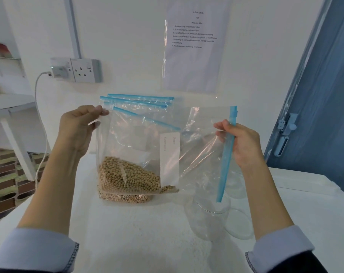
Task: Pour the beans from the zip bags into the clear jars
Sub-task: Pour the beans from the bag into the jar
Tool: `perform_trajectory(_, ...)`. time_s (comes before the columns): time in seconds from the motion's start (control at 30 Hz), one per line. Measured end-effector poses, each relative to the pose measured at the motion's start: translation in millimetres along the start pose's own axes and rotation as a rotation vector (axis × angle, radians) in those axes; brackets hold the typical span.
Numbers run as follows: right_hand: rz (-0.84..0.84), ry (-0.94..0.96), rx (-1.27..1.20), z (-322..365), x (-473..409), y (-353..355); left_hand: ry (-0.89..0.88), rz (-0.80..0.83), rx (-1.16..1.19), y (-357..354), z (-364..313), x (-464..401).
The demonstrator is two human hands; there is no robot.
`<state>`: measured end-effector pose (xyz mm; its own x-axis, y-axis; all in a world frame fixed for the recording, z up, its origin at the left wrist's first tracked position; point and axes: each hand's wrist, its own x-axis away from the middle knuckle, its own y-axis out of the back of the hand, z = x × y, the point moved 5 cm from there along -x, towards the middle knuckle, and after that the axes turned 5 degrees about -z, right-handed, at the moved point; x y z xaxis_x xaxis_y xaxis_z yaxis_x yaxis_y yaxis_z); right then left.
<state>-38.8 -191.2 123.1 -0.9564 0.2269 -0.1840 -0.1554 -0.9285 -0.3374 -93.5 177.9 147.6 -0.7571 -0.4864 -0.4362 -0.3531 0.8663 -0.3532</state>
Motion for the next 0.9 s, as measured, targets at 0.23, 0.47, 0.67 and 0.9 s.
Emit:
perform_trajectory(0.23, -0.010, 0.015, -0.038, 2.6, 4.3, 0.5, -0.018, -0.038, 0.093, -1.0, -7.2, -3.1)
perform_trajectory(0.47, 0.015, -0.014, -0.034, -2.3, 5.0, 6.6, 0.027, -0.065, 0.151, 4.9, -9.7, -9.5)
perform_trajectory(0.67, 0.021, -0.007, -0.106, -0.3, 6.4, 9.8, -0.032, 0.012, 0.133, -0.4, -22.7, -9.2)
perform_trajectory(0.9, -0.010, 0.011, -0.151, 5.7, 1.9, 12.7, -0.064, 0.128, 0.102, -17.0, -41.9, -6.6)
